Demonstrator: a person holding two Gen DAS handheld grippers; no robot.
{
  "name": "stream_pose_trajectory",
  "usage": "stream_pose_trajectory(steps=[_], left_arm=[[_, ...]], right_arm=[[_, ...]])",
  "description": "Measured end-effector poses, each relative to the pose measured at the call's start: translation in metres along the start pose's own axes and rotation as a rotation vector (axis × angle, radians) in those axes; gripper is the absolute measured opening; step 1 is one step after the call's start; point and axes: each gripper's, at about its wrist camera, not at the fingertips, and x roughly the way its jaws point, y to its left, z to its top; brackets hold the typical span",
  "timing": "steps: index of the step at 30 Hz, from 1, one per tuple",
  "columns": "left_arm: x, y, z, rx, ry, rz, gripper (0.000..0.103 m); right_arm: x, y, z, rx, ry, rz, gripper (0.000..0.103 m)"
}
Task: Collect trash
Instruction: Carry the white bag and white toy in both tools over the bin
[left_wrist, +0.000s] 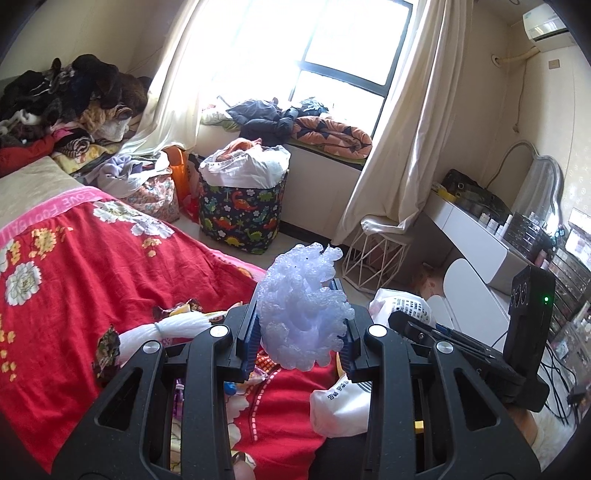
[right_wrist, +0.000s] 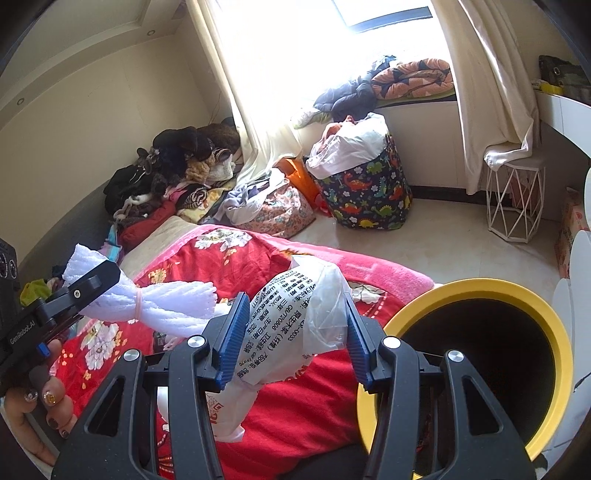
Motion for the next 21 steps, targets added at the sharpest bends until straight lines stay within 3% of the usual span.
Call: stream_pose_trajectory(steps=[21], left_arm=[[0.019,-0.033,-0.008,0.054,0.042,-0.057,0.027]], right_arm=[[-0.031,-0.046,-0.001,0.046,-0.053,-0.117,0.048]])
